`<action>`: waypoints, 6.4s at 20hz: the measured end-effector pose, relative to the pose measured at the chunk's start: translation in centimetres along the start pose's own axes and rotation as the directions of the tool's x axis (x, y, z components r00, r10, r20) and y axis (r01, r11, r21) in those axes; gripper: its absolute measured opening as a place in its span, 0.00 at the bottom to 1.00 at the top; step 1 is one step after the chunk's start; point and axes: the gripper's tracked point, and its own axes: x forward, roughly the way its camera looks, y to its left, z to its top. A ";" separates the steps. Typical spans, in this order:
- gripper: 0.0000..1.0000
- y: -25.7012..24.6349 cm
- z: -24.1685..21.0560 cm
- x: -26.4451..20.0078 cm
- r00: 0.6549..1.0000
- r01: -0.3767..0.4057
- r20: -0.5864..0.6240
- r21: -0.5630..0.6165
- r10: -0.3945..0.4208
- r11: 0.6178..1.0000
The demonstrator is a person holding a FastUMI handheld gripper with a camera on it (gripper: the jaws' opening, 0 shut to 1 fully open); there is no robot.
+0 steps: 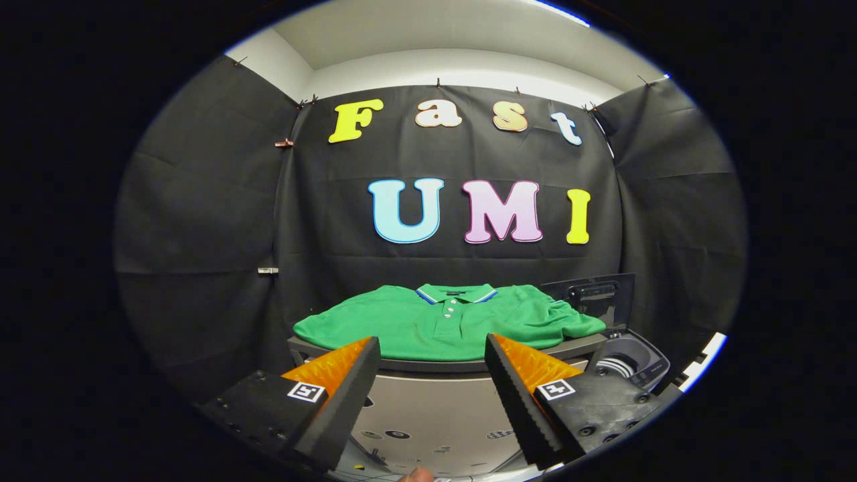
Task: Put the clothes into the washing machine and then close the washing machine lid.
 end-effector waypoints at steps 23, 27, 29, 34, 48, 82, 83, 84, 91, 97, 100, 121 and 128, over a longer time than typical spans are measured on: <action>0.99 -2.2 7.5 10.4 1.000 0.026 -0.017 0.080 -0.025 0.996; 0.99 -2.8 7.4 14.0 0.996 0.042 -0.086 0.046 -0.038 0.998; 0.99 -2.3 7.2 16.3 0.990 0.015 -0.139 0.054 -0.007 0.998; 0.99 -3.3 5.9 20.6 0.957 0.036 -0.289 0.062 -0.017 0.997; 0.99 -3.9 -2.8 23.0 0.719 -0.001 -0.694 0.007 0.006 1.000; 0.11 -5.5 -5.3 23.3 0.501 0.095 -0.854 -0.108 -0.141 0.990; 0.11 -5.6 -5.4 23.3 0.514 0.073 -0.845 -0.124 -0.144 0.990; 0.11 -5.7 -5.4 23.3 0.526 0.060 -0.838 -0.136 -0.147 0.989; 0.10 -5.5 -4.9 23.3 0.662 0.022 -0.738 -0.156 -0.131 0.988; 0.10 -5.6 -4.0 23.2 0.767 0.021 -0.636 -0.102 -0.081 0.995; 0.10 -5.3 -2.6 23.1 0.809 0.012 -0.584 -0.092 -0.064 0.996; 0.42 -5.9 1.0 22.1 0.895 0.003 -0.447 0.010 0.001 1.000; 0.98 -5.8 -2.8 22.6 0.822 0.002 -0.568 -0.035 -0.022 0.999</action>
